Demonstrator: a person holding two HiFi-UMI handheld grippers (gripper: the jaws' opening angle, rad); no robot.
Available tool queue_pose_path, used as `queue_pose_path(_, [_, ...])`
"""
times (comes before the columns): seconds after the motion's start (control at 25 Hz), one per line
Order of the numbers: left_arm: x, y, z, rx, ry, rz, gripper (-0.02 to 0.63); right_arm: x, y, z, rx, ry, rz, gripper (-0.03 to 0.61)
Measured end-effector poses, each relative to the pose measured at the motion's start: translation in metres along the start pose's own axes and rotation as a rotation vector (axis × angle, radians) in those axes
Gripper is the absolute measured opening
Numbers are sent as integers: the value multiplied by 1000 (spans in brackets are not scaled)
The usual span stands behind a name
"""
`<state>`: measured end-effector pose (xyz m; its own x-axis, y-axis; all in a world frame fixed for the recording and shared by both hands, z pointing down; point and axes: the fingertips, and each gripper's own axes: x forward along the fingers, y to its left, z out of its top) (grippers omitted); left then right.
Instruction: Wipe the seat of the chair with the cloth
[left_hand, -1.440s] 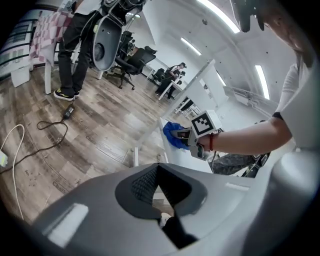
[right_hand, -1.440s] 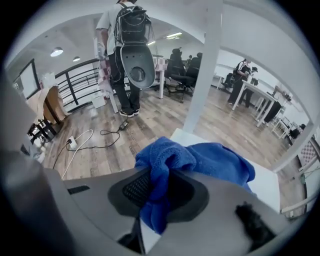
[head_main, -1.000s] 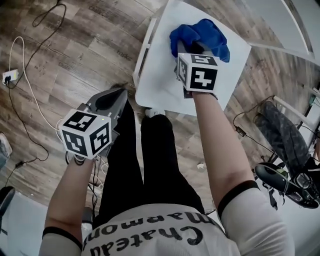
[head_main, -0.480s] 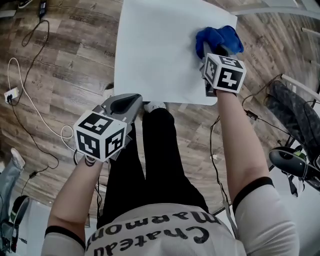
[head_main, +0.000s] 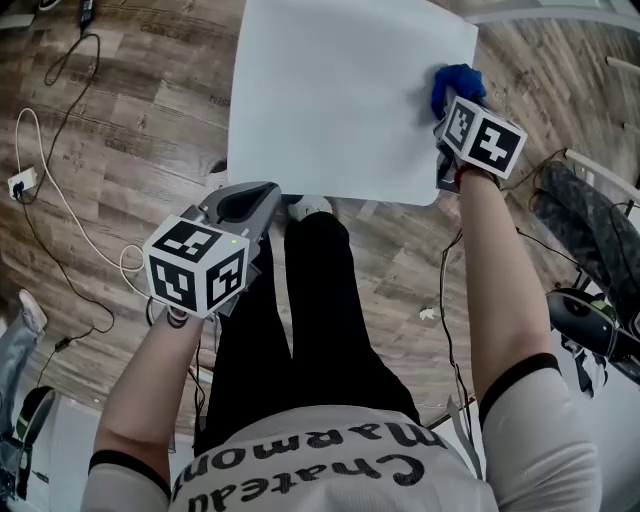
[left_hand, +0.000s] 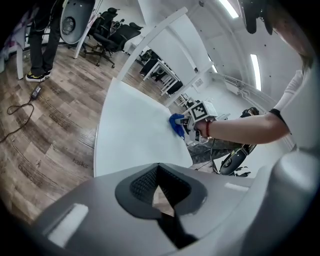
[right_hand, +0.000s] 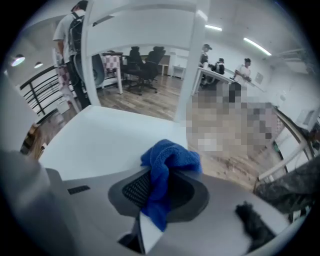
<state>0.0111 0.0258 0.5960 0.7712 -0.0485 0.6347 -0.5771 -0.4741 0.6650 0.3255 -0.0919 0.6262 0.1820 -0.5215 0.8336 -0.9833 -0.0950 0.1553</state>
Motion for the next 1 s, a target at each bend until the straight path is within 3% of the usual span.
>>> queue_pose_path(0.08, [-8, 9, 2, -5, -13, 18, 8, -12, 47, 20, -134, -53, 82, 77])
queue_pose_path(0.2, [-22, 24, 5, -24, -42, 54, 8, -33, 147, 28, -273, -109, 305, 77])
queue_pose_path(0.4, [-53, 57, 15, -97, -136, 126, 8, -63, 290, 14, -332, -72, 619, 77])
queue_pose_path(0.56, [-85, 92, 1, -150, -174, 178, 8, -84, 365, 19, -348, -60, 801, 75])
queue_pose_path(0.64, [-98, 108, -9, -174, -174, 201, 8, -84, 375, 34, -344, -95, 803, 75])
queue_pose_path(0.84, [-110, 127, -24, -240, -199, 222, 8, -31, 328, 51, -307, -34, 535, 75])
queue_pose_path(1.0, [-100, 124, -22, -223, -182, 187, 8, -24, 331, 48, -427, -65, 466, 75])
